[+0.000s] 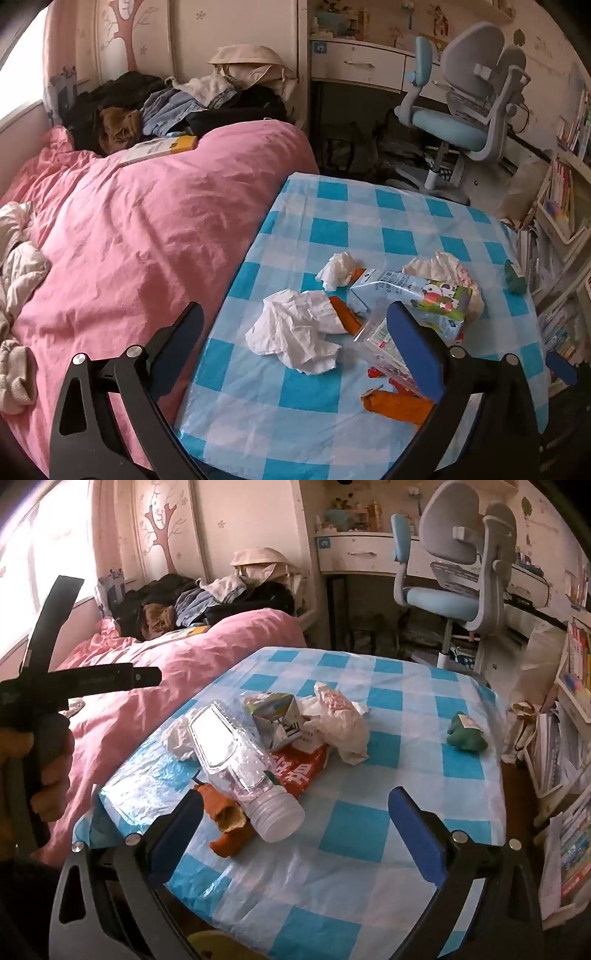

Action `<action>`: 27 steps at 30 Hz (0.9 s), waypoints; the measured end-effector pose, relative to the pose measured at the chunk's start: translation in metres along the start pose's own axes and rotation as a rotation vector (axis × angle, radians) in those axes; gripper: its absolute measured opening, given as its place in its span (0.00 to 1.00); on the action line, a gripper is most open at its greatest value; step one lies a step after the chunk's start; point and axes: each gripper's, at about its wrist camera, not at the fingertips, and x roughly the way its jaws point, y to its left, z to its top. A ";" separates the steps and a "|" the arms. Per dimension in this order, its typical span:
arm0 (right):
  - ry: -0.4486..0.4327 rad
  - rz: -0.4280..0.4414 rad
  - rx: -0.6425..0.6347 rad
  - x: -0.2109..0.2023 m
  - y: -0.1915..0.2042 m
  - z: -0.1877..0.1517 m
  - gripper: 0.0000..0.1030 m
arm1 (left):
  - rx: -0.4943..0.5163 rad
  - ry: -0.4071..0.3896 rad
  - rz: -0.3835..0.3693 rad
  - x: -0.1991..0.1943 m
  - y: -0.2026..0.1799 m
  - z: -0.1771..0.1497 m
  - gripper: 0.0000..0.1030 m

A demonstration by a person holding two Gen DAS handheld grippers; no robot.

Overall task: Collect trash
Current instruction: 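Grasp the clear water bottle with the right gripper while the left grasps a white tissue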

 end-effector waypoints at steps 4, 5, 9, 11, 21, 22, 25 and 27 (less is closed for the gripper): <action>0.003 0.010 0.000 0.003 -0.001 0.003 0.93 | -0.028 0.035 0.059 0.009 0.012 0.000 0.93; -0.005 0.005 -0.003 0.006 0.005 -0.002 0.93 | -0.047 0.049 0.064 0.012 0.017 0.000 0.93; 0.001 0.027 -0.023 0.011 0.010 0.002 0.93 | -0.113 0.083 0.066 0.020 0.038 0.003 0.93; 0.004 0.042 -0.033 0.014 0.012 0.005 0.93 | -0.123 0.089 0.081 0.023 0.044 0.004 0.93; -0.001 0.086 -0.159 0.039 0.046 0.011 0.80 | -0.072 0.159 0.051 0.046 0.035 0.004 0.93; 0.013 0.076 -0.175 0.045 0.047 0.011 0.79 | -0.060 0.162 0.056 0.049 0.032 0.004 0.93; 0.032 0.085 -0.174 0.057 0.050 0.014 0.78 | -0.028 0.198 0.065 0.064 0.023 0.002 0.93; 0.051 0.097 -0.167 0.063 0.050 0.015 0.78 | -0.013 0.220 0.066 0.074 0.020 0.000 0.93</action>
